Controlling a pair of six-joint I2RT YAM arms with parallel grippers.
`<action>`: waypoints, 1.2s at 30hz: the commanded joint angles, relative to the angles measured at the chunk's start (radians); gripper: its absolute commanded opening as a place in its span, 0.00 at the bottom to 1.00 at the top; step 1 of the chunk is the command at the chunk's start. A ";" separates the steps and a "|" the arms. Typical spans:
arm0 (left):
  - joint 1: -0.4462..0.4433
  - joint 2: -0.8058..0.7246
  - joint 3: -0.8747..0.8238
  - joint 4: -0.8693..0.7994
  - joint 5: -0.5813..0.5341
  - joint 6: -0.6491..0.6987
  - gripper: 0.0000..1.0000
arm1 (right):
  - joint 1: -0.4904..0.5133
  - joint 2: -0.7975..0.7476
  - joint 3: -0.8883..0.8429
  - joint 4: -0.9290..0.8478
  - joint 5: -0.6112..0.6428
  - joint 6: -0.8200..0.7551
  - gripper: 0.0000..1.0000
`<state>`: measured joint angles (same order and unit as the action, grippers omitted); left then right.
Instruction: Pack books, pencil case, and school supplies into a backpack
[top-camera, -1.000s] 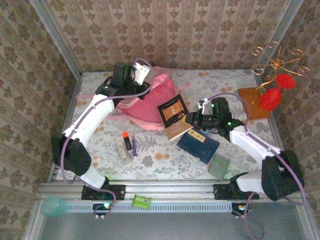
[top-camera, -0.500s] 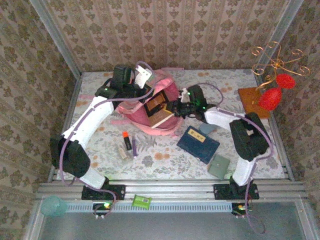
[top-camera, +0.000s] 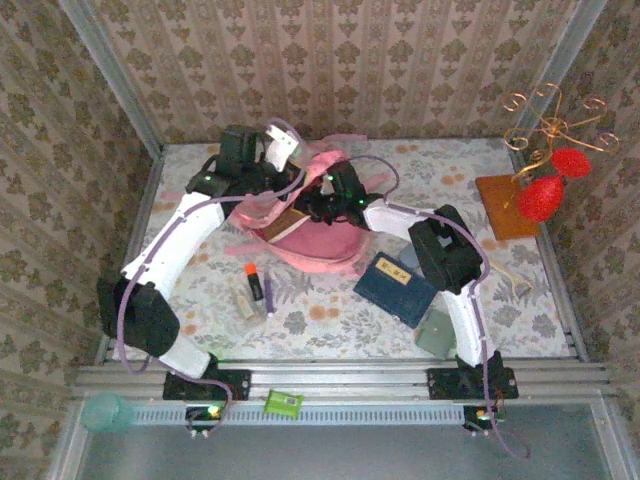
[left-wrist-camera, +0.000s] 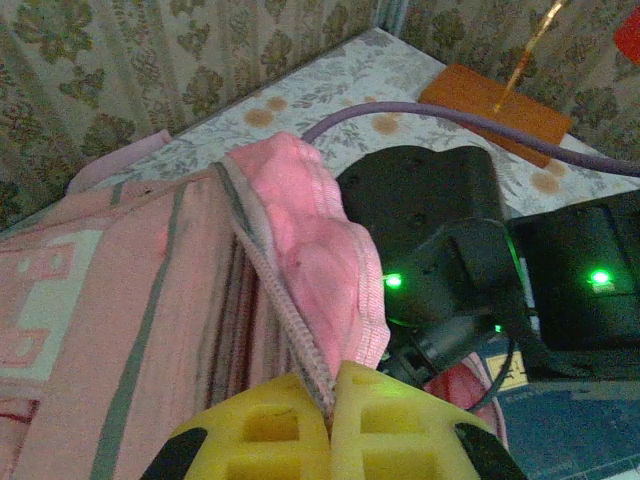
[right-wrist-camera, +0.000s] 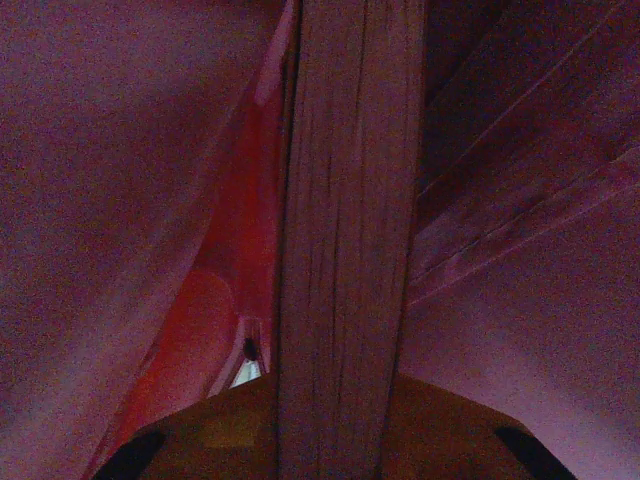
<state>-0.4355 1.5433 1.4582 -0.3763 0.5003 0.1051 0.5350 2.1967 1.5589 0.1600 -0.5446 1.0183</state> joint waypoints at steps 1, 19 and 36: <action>0.010 -0.015 0.040 0.118 0.047 -0.010 0.00 | -0.049 -0.049 0.022 -0.060 0.082 -0.095 0.27; 0.092 0.109 -0.061 0.230 -0.071 -0.038 0.02 | -0.196 -0.665 -0.461 -0.359 0.218 -0.441 0.55; 0.003 0.057 -0.258 0.285 -0.158 -0.200 0.48 | -0.256 -0.954 -0.738 -0.738 0.518 -0.593 0.74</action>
<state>-0.4023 1.6730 1.2224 -0.0731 0.4221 -0.0494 0.2977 1.2602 0.8413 -0.5034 -0.0719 0.4458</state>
